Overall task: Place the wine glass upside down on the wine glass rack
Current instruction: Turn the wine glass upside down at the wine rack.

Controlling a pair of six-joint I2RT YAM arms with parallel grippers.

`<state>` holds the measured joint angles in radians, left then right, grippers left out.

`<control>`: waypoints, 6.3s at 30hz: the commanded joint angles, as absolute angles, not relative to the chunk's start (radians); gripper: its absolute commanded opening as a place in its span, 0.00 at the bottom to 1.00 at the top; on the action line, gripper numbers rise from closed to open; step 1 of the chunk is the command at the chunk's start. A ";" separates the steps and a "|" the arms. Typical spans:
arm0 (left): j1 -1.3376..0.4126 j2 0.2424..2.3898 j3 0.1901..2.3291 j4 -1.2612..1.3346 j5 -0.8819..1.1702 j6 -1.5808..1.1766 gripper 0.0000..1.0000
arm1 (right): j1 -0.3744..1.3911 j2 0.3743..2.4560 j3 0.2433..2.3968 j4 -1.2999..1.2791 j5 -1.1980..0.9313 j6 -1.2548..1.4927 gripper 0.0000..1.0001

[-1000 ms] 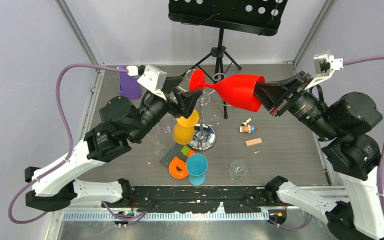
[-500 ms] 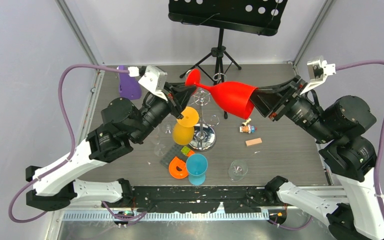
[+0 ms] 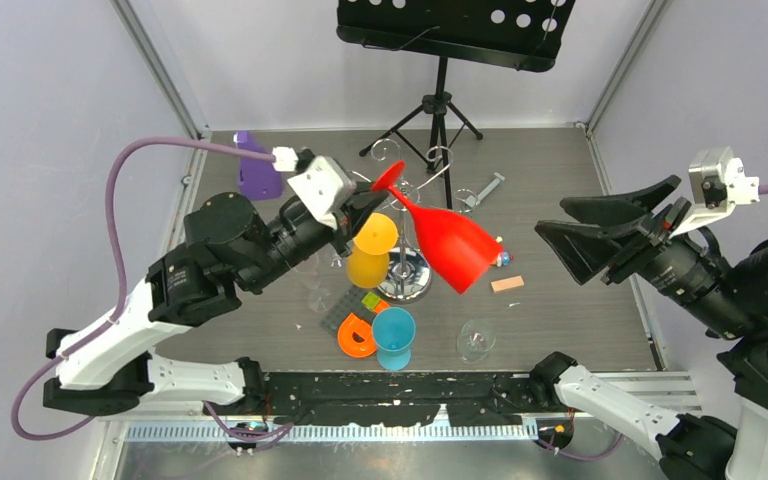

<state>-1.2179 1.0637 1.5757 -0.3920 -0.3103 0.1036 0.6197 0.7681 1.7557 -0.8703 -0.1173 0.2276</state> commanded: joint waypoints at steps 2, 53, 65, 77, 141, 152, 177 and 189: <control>-1.328 1.165 1.711 -0.539 -0.279 0.318 0.00 | 0.623 0.918 1.898 -1.052 -0.368 0.150 0.67; -1.494 1.276 1.697 -0.390 -0.487 0.554 0.18 | 0.623 0.872 1.521 -0.851 -0.580 0.280 0.05; -1.133 1.117 1.596 -0.404 -0.305 -0.024 0.71 | 0.621 0.775 1.453 -0.814 -0.148 0.264 0.05; -0.976 1.348 1.786 -0.590 -0.141 -0.200 0.76 | 0.572 0.775 1.355 -0.700 0.020 0.155 0.05; -0.873 1.398 1.612 -0.497 -0.038 -0.295 0.41 | 0.443 0.720 0.813 0.043 -0.632 0.107 0.05; -0.873 1.400 1.615 -0.509 -0.039 -0.292 0.42 | 0.488 0.757 0.776 0.089 -0.629 0.119 0.05; -0.873 1.403 1.615 -0.512 -0.042 -0.301 0.41 | 0.593 0.837 0.703 0.330 -0.646 0.178 0.06; -0.873 1.407 1.613 -0.511 -0.041 -0.309 0.40 | 0.598 0.822 0.630 0.499 -0.711 0.238 0.05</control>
<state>-0.8703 1.3998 1.6131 -0.5388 -0.0593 -0.2928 0.5865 0.8417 0.6319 0.3679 -0.6559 0.2062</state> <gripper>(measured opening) 0.406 0.146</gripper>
